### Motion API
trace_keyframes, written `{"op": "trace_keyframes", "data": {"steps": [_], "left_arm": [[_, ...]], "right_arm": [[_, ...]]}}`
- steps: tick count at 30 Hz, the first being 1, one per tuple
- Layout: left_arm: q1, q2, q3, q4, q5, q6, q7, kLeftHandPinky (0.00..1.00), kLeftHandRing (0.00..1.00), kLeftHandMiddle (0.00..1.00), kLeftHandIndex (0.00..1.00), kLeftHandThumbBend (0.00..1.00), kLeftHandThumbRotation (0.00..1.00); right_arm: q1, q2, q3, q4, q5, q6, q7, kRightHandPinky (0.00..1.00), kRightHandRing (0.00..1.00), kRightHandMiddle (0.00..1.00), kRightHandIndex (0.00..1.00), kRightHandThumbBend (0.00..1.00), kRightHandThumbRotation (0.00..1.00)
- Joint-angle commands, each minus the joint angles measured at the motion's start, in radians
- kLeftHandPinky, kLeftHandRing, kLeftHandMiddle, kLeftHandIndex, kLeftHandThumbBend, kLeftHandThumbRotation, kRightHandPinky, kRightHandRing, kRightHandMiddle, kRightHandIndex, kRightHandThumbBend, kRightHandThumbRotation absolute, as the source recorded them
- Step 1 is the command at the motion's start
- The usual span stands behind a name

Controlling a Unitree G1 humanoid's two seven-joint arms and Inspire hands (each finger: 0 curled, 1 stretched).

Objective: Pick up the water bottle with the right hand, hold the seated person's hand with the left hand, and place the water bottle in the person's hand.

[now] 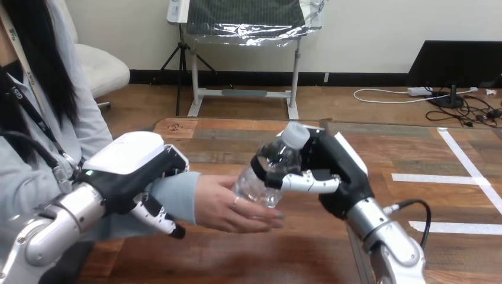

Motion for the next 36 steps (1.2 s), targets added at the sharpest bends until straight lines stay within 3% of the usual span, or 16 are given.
{"op": "trace_keyframes", "data": {"steps": [1, 36], "left_arm": [[-0.112, -0.01, 0.024, -0.083, -0.027, -0.006, 0.014, 0.21, 0.25, 0.3, 0.31, 0.91, 0.0], [-0.101, -0.034, 0.02, -0.067, -0.029, -0.009, 0.026, 0.22, 0.27, 0.33, 0.33, 0.92, 0.0]], "right_arm": [[-0.02, 0.02, 0.006, -0.056, 0.01, -0.037, -0.004, 0.24, 0.28, 0.36, 0.42, 0.83, 0.0], [0.086, 0.055, 0.05, -0.144, 0.009, -0.018, -0.025, 0.23, 0.27, 0.36, 0.41, 0.83, 0.0]]}}
